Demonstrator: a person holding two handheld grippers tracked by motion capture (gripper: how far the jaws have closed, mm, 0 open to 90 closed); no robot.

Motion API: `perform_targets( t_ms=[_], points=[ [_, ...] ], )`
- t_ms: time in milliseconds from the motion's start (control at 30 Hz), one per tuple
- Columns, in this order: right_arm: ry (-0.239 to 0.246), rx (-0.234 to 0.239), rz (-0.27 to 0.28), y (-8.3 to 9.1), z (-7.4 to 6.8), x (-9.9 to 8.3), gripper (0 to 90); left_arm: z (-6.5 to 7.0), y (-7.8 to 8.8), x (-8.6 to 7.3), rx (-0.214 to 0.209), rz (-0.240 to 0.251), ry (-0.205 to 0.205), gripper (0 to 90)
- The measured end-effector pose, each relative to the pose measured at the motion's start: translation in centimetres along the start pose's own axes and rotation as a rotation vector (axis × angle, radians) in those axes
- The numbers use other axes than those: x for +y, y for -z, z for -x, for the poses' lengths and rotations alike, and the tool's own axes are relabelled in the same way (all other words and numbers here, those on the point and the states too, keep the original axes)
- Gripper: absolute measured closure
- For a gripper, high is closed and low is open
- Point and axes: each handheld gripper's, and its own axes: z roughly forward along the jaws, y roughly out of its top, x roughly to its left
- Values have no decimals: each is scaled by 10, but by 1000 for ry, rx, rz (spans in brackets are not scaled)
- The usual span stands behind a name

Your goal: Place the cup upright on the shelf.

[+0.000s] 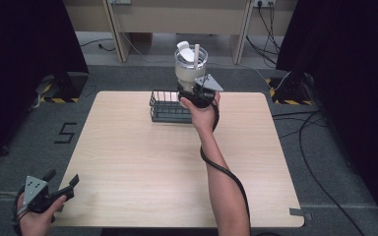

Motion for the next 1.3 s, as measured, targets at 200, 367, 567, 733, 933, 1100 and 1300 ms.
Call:
perform_targets(
  t_ms=[200,367,567,733,933,1100,1300],
  points=[
    [0,-1,-10,-11,-1,0,105,0,0,0,-1,0,1,151],
    [-19,1,-20,-20,0,-2,105,0,0,0,-2,2,1,151],
    [-34,-4,-32,-31,2,-7,105,0,0,0,-1,3,2,151],
    [-44,-7,-38,-37,6,-12,105,0,0,0,-1,2,3,151],
    [-53,-8,-42,-44,7,-11,105,0,0,0,-1,2,1,152],
    [-42,-11,-46,-50,7,-11,105,0,0,0,-2,1,-1,152],
    [-53,-13,-55,-56,7,-17,105,0,0,0,-3,1,0,152]
  ],
)
